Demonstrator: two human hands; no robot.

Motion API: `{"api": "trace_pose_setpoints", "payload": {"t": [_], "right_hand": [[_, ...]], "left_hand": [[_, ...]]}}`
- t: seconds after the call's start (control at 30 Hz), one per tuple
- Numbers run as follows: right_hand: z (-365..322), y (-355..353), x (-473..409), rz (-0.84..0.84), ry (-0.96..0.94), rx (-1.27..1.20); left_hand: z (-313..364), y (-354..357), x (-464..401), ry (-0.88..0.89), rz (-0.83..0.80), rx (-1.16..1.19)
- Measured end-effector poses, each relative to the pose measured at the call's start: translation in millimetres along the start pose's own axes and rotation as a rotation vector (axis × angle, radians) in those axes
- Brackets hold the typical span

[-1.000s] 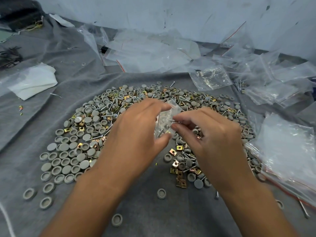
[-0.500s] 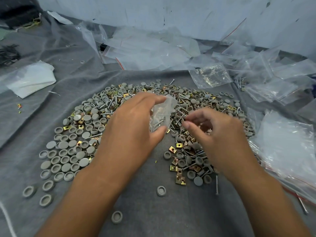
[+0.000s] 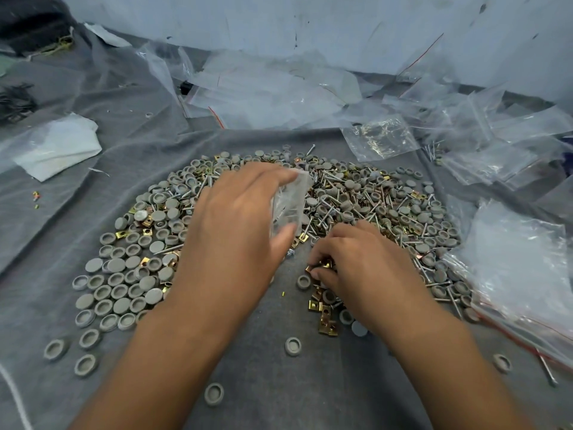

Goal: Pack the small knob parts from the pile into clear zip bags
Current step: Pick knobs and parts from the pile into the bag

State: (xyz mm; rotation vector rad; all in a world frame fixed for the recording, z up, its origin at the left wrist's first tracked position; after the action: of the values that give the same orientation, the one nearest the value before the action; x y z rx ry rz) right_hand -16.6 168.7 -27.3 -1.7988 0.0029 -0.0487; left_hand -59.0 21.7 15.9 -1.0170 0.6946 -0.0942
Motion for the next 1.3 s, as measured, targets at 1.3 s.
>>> {"api": "trace_pose_setpoints", "payload": {"t": [1.3], "right_hand": [[16,-1,4,-0.090,-0.058,-0.078]], "left_hand": [[1,3,-1,-0.035,-0.061,0.022]]}}
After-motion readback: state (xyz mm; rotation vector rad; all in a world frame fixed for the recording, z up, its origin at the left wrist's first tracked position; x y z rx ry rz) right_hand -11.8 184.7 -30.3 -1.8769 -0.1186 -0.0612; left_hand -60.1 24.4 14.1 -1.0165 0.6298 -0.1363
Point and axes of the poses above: each hand's wrist, its own x-axis away from the middle knuckle, its own y-axis out of the palm, z = x × y, the point moved 5 cm from there along -x, towards the middle knuckle, and after that the axes turned 8 degrees about -x, right-handed, at the moved point
